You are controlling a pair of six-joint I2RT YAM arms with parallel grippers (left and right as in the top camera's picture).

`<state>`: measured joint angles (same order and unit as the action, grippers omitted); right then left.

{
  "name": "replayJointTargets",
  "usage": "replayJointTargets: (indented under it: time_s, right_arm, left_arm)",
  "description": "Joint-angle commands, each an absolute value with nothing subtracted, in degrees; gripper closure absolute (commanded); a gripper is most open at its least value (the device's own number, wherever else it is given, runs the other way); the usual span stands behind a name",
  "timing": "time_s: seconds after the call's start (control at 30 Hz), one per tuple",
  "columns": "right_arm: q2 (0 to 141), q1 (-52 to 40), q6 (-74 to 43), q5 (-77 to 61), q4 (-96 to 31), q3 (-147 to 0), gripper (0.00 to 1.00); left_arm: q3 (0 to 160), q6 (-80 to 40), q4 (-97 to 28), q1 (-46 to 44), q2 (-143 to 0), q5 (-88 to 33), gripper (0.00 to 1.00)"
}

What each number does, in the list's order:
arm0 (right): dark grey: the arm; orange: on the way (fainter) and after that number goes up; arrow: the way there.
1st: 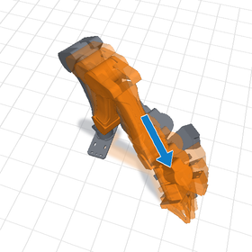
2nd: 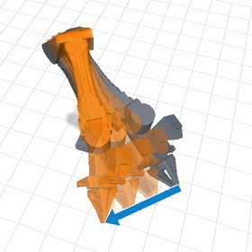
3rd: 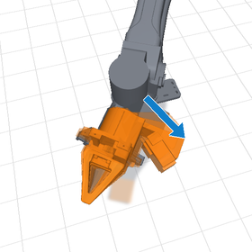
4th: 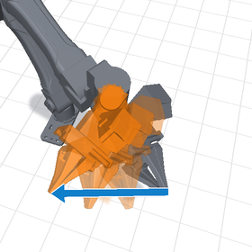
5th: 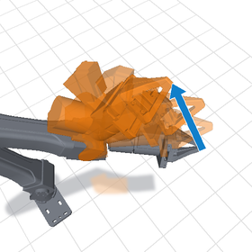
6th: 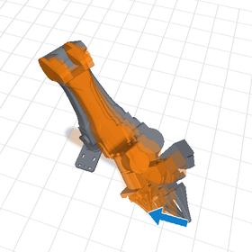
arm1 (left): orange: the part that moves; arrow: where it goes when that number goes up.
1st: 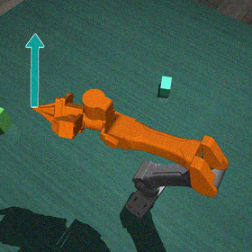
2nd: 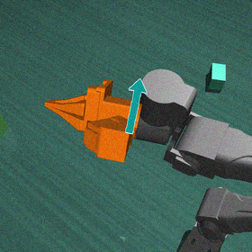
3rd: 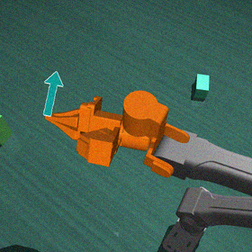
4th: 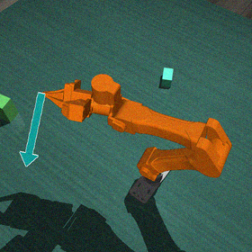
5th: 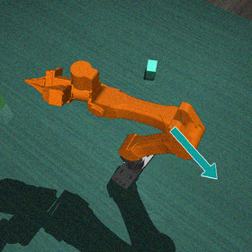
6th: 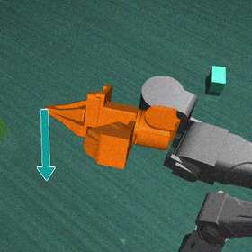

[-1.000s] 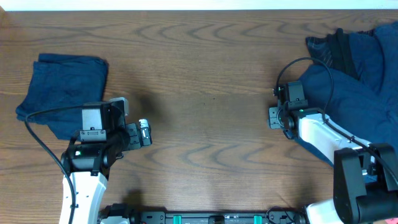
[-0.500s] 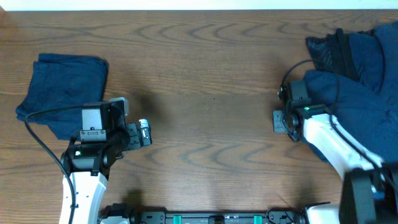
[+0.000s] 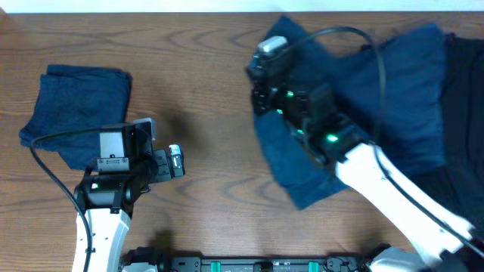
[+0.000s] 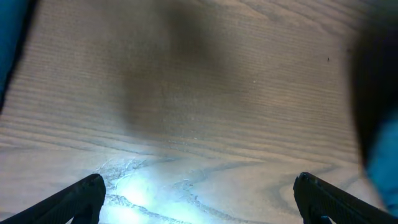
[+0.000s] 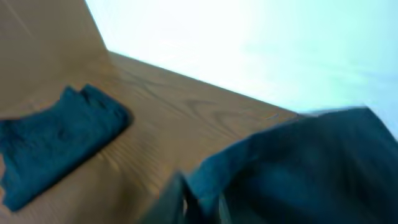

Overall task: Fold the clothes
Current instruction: 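Drag the dark blue shorts leftward onto the open table with the right gripper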

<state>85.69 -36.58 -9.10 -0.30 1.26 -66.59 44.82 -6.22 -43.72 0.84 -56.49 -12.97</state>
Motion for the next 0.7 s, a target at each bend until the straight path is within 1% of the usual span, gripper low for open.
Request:
replayJointTargets:
  time_s: [0.0,0.03,0.07,0.1,0.27,0.37,0.47,0.57,0.67]
  right_arm:
    - [92.16,-37.58,-12.43,-0.47,3.86,-66.41,0.48]
    - [93.34,-37.56,-12.4,-0.3,3.86,-66.41,0.35]
    - [93.97,-37.45,-12.4,0.3,3.25,-66.41,0.2]
    - [94.15,-37.19,-12.43,1.54,2.11,-66.41,0.01]
    - [90.8,-35.29,-12.43,15.35,-7.77,-66.43,0.01]
    - [86.02,-33.06,-12.43,21.78,-16.62,-66.43,0.01]
    - [81.36,-29.43,-12.45,23.99,-24.25,-66.43,0.01]
    - [77.32,-24.73,-12.45,23.55,-30.83,-66.43,0.01]
    - [74.41,-20.43,-12.97,23.55,-35.94,-66.43,0.01]
  left_arm:
    - [45.89,-6.81,-43.92,0.6,-56.49,-13.1,0.02]
    - [45.89,-6.81,-43.92,0.6,-56.49,-13.1,0.02]
    - [45.89,-6.81,-43.9,0.6,-56.49,-13.1,0.02]
    - [45.89,-6.81,-43.9,0.6,-56.49,-13.1,0.02]
    - [45.89,-7.03,-43.09,0.6,-56.49,-13.1,0.02]
    - [45.89,-12.86,-41.63,0.6,-56.49,-13.13,0.02]
    - [45.87,-20.23,-39.68,0.54,-56.55,-15.94,0.02]
    - [45.78,-20.78,-38.02,-0.08,-57.6,-24.88,0.02]
    - [45.25,-23.57,-37.63,-2.48,-59.99,-27.29,0.02]
